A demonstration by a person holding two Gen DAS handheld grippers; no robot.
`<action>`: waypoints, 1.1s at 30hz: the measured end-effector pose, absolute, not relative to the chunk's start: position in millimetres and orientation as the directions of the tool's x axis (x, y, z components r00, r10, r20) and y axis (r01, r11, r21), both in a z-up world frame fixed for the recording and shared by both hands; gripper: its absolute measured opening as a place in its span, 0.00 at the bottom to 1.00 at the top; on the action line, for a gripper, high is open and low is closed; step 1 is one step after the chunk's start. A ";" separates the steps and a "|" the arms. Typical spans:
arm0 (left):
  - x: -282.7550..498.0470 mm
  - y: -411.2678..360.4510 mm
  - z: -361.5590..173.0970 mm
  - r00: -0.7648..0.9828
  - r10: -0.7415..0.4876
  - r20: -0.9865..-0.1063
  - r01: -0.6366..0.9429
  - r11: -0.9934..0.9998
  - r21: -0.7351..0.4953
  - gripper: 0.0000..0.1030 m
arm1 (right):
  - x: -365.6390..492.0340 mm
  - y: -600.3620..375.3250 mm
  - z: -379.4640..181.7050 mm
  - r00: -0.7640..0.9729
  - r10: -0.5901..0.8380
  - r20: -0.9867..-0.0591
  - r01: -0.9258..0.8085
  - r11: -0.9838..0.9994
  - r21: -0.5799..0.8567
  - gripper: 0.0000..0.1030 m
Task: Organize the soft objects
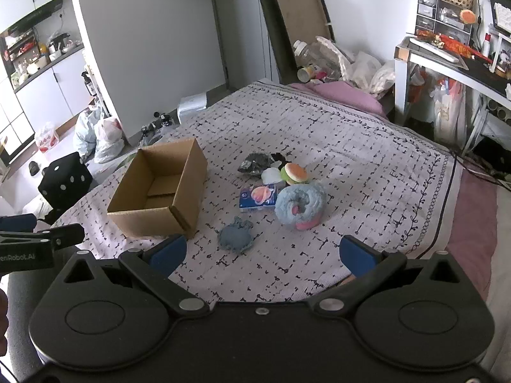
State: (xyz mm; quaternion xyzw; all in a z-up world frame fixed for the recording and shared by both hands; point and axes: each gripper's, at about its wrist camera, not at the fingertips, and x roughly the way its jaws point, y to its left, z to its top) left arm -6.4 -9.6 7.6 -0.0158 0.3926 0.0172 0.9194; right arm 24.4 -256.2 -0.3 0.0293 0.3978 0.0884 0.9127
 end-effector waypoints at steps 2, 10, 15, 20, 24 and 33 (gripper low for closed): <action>-5.6 -9.8 7.6 0.691 0.018 -0.722 -0.044 0.999 -0.017 0.99 | 24.9 -256.6 -0.1 0.669 0.184 -0.720 -0.138 0.983 0.123 1.00; -4.3 -10.4 7.8 0.690 0.019 -0.723 -0.043 0.999 -0.015 0.99 | 25.3 -257.2 -0.1 0.669 0.185 -0.720 -0.139 0.983 0.123 1.00; -2.6 -10.9 8.5 0.690 0.019 -0.724 -0.043 0.999 -0.014 0.99 | 26.5 -257.9 0.3 0.668 0.183 -0.721 -0.137 0.983 0.122 1.00; -3.4 -10.8 7.9 0.690 0.019 -0.723 -0.043 0.999 -0.015 0.99 | 26.6 -257.8 -0.5 0.668 0.183 -0.721 -0.138 0.983 0.122 1.00; -2.7 -10.4 7.6 0.690 0.022 -0.724 -0.047 0.999 -0.014 0.99 | 29.3 -258.9 -0.7 0.666 0.185 -0.723 -0.137 0.983 0.125 1.00; 16.1 -16.8 3.0 0.683 0.022 -0.731 -0.051 0.999 -0.018 0.99 | 49.6 -263.5 -8.6 0.649 0.198 -0.735 -0.132 0.980 0.148 1.00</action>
